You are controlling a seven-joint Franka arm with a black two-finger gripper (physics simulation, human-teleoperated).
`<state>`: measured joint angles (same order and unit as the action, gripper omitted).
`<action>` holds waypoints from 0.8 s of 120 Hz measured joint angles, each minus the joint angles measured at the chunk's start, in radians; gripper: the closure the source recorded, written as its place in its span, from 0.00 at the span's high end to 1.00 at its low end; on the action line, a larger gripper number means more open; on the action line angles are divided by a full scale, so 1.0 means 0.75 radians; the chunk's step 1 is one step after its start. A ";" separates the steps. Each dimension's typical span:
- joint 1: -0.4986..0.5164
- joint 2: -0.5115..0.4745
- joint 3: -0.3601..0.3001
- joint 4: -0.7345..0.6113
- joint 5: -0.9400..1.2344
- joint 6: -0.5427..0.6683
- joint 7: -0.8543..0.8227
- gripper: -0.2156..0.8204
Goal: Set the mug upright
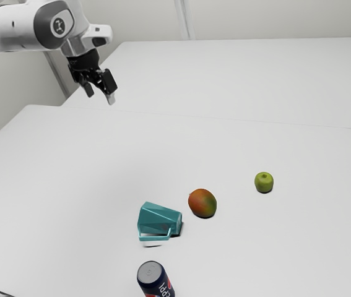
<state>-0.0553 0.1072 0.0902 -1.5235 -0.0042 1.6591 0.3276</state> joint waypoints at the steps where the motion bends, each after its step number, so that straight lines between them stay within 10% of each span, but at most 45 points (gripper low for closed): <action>1: 0.000 0.000 0.000 0.000 0.000 0.001 0.000 0.79; 96: -0.001 -0.322 0.129 -0.701 -0.445 0.182 0.011 0.79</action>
<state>-0.0564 -0.1340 0.1871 -2.0490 -0.3378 1.7960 0.3361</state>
